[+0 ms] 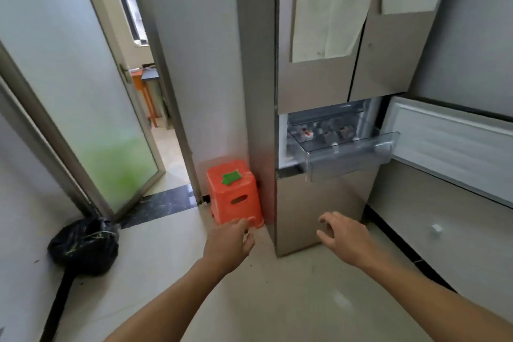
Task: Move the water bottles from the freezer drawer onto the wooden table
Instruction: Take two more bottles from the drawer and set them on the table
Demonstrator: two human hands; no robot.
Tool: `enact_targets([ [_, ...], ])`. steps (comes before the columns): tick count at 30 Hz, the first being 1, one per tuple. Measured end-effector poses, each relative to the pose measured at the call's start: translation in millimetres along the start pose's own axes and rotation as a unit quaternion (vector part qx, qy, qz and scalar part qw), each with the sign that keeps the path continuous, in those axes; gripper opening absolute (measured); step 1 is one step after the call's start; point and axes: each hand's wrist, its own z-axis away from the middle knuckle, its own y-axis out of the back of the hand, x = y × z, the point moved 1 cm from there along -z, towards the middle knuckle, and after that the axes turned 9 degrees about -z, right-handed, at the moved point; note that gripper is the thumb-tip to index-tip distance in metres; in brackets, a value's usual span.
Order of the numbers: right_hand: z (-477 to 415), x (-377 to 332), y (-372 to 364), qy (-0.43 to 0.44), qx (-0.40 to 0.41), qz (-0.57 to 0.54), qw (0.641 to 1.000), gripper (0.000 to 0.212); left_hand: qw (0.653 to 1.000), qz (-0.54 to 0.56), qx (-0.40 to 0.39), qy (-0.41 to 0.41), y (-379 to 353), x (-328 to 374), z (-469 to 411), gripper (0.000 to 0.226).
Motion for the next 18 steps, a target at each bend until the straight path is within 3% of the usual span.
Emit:
enact_targets([
  [9, -72.2, 137.4, 35.0, -0.106, 0.024, -0.013, 0.994, 0.027, 0.994, 0.008, -0.025, -0.105, -49.1, 89.0, -164.1, 0.024],
  [18, -210.6, 259.6, 101.7, -0.104, 0.042, -0.039, 0.993, 0.030, 0.995, 0.026, 0.002, -0.097, -70.2, 171.8, -330.4, 0.021],
])
